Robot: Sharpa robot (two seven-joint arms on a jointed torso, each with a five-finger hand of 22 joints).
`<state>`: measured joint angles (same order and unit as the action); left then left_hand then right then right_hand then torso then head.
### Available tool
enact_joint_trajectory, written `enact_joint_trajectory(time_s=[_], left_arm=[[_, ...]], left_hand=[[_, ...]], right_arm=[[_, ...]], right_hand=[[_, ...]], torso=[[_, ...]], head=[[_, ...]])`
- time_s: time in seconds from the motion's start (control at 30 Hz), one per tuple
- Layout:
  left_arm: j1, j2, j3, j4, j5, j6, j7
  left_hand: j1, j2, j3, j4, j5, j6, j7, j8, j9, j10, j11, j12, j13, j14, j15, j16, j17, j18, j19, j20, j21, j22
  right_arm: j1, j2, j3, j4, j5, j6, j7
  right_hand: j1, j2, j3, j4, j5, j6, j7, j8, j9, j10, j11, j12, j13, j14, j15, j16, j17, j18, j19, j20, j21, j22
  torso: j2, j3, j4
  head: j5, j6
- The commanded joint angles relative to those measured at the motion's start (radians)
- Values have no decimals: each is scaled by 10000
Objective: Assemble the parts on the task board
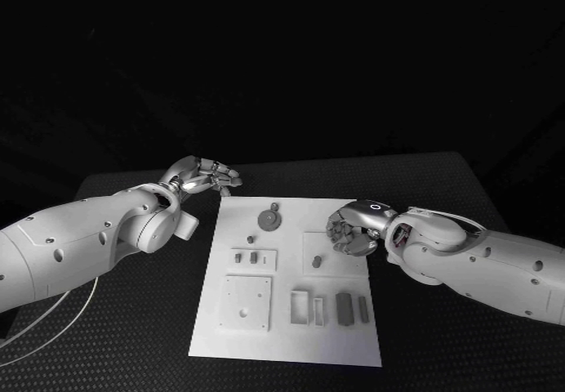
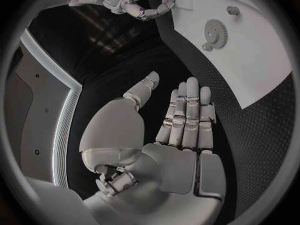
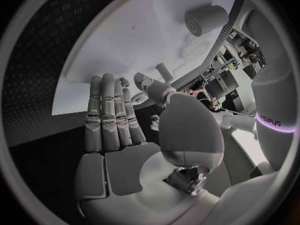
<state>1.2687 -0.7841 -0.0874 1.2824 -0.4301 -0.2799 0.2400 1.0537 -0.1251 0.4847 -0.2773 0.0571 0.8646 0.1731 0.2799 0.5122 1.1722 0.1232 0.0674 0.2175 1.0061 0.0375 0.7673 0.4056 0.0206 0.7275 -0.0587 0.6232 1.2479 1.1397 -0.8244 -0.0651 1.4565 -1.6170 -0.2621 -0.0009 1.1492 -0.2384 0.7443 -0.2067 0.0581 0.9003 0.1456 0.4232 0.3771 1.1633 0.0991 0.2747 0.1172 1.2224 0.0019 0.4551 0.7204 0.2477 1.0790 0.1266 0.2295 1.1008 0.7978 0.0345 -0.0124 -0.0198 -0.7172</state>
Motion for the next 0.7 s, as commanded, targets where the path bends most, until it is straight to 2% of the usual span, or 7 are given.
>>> enact_joint_trajectory(time_s=[0.03, 0.3, 0.47, 0.57, 0.7], left_arm=[[10, -10, 7, 19, 208, -75, 148], [10, -4, 7, 41, 212, -38, 116], [10, -22, 7, 55, 212, -21, 106], [10, -31, 7, 56, 212, -11, 86], [10, -35, 7, 62, 212, 0, 71]], left_hand=[[-75, 34, -70, -12, -50, 19, -45, 39, -2, 56, 9, 36, -23, 89, -16, -53, 21, 60, 80, -16, -57, -12], [-88, 41, -96, -6, -50, 19, -44, 42, -6, 65, 7, 33, -45, 132, -34, -51, 58, 61, 116, -32, -62, -7], [-90, 43, -106, -6, -50, 15, -43, 42, -9, 60, 9, 28, -57, 148, -41, -50, 73, 61, 129, -38, -64, -4], [-91, 44, -110, -6, -50, 14, -43, 42, -11, 58, 10, 25, -63, 158, -45, -49, 82, 60, 137, -42, -65, -1], [-91, 45, -117, -7, -50, 11, -42, 41, -13, 54, 12, 22, -72, 171, -51, -47, 95, 60, 147, -47, -66, 2]], right_arm=[[-58, 77, -12, -16, -540, -39, -137], [-127, 262, -38, -101, -966, 6, -287], [-145, 340, -145, -155, -1573, 44, -493], [-146, 379, -233, -158, -1968, 122, -651], [-147, 381, -296, -140, -2166, 340, -750]], right_hand=[[28, 1, 84, 13, -68, 66, -5, 60, 16, 87, -9, -47, 31, 92, -3, 36, 46, 141, 75, 16, 38, 18], [79, 87, 378, 84, -84, 235, -76, 134, 95, 335, -87, -134, 177, 236, -65, 42, 238, 141, 235, -55, 117, 77], [149, 124, 554, 63, -89, 351, -129, 188, 146, 474, -134, -168, 263, 292, -97, 56, 363, 141, 332, -99, 176, 124], [185, 95, 641, 31, -92, 419, -161, 217, 174, 498, -139, -213, 302, 301, -108, 56, 435, 141, 354, -115, 193, 148], [221, 33, 744, 22, -95, 497, -194, 249, 207, 565, -159, -236, 377, 340, -131, 81, 542, 141, 420, -142, 235, 186]], torso=[[0, -2, -15], [-1, -1, -8], [-1, 0, -8], [-2, 2, -15], [0, 1, -6]], head=[[8, -36], [21, -70], [31, -85], [39, -109], [30, -136]])
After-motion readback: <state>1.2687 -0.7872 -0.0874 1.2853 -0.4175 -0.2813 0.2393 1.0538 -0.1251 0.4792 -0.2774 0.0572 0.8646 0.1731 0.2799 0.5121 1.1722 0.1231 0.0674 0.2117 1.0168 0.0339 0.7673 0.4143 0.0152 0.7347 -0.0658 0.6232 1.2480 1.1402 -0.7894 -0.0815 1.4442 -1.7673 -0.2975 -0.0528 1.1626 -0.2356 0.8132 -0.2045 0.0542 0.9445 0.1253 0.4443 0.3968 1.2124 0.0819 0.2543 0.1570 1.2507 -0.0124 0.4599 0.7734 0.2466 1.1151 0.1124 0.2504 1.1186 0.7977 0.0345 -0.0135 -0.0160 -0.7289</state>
